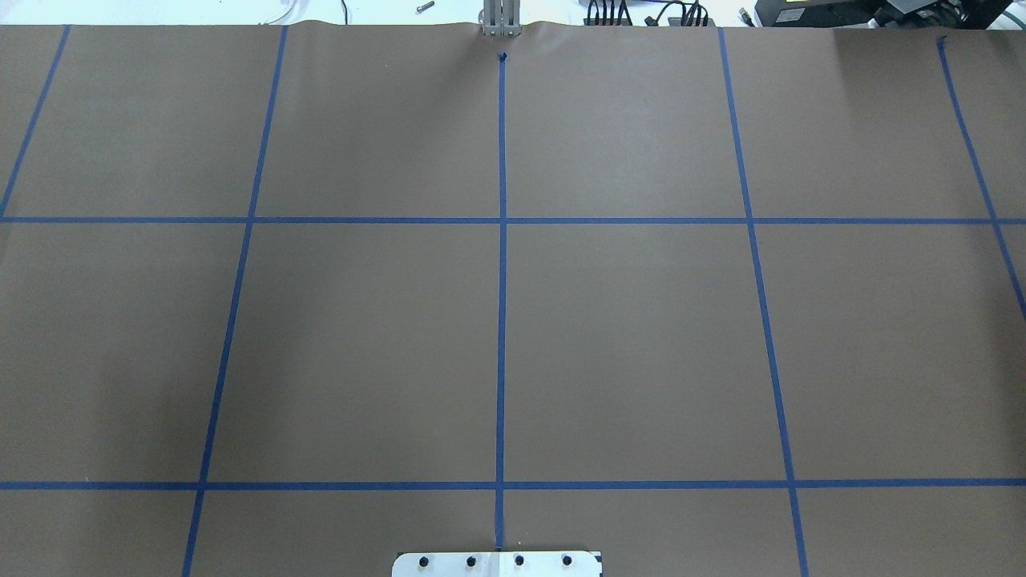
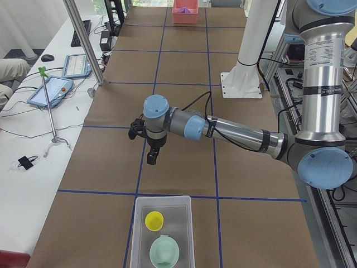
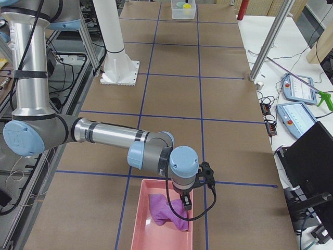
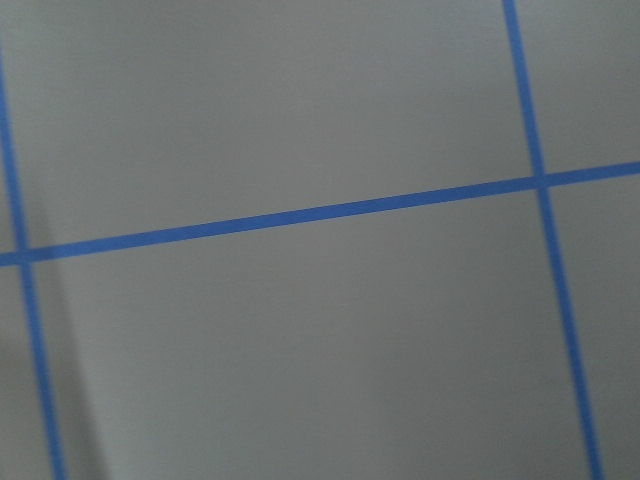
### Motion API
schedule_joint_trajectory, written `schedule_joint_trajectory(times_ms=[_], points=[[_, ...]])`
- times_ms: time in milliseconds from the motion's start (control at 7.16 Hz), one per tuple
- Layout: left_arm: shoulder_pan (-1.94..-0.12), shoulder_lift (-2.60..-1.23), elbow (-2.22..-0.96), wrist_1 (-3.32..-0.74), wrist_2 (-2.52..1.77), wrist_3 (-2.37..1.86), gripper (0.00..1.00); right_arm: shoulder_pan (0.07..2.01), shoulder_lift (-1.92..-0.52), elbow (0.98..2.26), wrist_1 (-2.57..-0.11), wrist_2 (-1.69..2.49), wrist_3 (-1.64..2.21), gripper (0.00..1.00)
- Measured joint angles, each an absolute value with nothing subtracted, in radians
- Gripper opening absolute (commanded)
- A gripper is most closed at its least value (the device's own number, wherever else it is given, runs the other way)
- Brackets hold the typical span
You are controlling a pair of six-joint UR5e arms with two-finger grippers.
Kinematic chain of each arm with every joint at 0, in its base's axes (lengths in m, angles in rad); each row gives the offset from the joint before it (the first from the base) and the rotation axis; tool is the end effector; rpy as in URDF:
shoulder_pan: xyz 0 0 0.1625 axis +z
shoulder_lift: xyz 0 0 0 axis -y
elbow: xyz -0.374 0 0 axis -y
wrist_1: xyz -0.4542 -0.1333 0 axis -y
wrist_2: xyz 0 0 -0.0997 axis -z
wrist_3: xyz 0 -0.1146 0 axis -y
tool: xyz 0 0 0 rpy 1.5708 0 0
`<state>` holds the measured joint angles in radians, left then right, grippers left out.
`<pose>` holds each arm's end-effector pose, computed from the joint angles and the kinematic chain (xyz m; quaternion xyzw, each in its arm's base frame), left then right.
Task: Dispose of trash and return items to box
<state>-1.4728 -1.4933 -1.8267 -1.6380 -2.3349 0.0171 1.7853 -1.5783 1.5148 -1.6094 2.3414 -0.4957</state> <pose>-0.0014 -0.5376 0.5108 0.0986 0.3743 0.0986 0.9168 0.1675 -0.5175 0.6573 0.0862 -0.3684 -0.1107 0.9190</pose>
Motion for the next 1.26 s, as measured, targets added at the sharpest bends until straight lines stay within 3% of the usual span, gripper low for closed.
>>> schedule_joint_trajectory(times_ms=[279, 1257], points=[[-1.549, -1.462, -1.769, -1.639, -2.337, 0.093, 0.98, 1.769, -1.573, 1.521, -1.596, 2.345, -0.461, 1.00], [-1.632, -1.399, -1.764, -1.652, -2.348, 0.111, 0.98, 1.625, -1.565, 1.586, -1.594, 2.353, -0.238, 1.00]])
